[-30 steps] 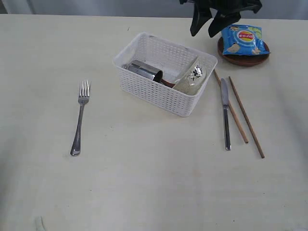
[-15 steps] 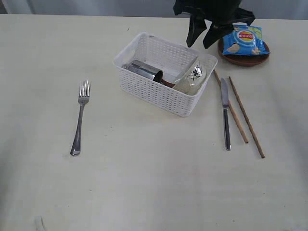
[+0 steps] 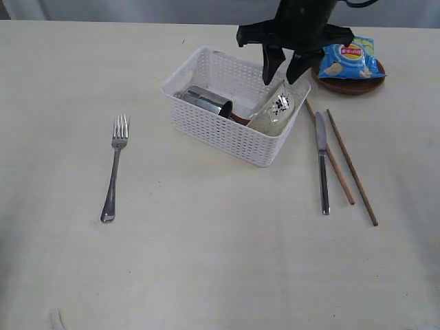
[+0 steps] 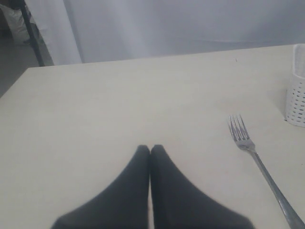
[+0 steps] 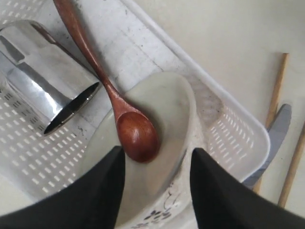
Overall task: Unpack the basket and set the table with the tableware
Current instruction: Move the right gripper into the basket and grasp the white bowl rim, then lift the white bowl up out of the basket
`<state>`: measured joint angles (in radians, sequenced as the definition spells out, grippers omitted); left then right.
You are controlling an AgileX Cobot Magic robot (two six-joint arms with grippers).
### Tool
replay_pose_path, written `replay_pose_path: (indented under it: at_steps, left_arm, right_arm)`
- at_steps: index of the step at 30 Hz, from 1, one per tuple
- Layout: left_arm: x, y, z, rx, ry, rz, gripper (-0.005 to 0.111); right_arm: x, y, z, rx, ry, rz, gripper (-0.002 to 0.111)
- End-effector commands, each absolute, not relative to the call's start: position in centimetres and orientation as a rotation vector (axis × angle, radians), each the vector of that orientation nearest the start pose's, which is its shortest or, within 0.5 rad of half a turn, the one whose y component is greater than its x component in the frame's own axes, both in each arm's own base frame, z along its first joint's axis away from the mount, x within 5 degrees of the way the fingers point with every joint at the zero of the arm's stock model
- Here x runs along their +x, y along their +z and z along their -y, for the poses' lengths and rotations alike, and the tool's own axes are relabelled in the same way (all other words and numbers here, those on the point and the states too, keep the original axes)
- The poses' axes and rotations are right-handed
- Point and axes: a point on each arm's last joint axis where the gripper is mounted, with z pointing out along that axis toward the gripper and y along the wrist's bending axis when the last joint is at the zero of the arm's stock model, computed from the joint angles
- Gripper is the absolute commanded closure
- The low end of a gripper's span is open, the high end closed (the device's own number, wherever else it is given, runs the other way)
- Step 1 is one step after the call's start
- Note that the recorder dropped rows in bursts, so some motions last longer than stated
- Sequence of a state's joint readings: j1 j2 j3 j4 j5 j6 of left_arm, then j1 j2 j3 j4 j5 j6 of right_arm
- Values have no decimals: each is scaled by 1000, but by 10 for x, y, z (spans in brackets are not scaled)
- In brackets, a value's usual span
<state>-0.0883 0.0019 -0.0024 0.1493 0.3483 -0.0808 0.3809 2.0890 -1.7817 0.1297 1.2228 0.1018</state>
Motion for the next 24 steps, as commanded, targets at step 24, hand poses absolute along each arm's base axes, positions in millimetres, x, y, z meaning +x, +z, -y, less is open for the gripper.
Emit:
replay_pose_path:
  at_steps: [24]
  left_arm:
    - [54,182,0,101,19,-1825,107]
  right_arm:
    - [385,253,-169,-514,152,-2931,109]
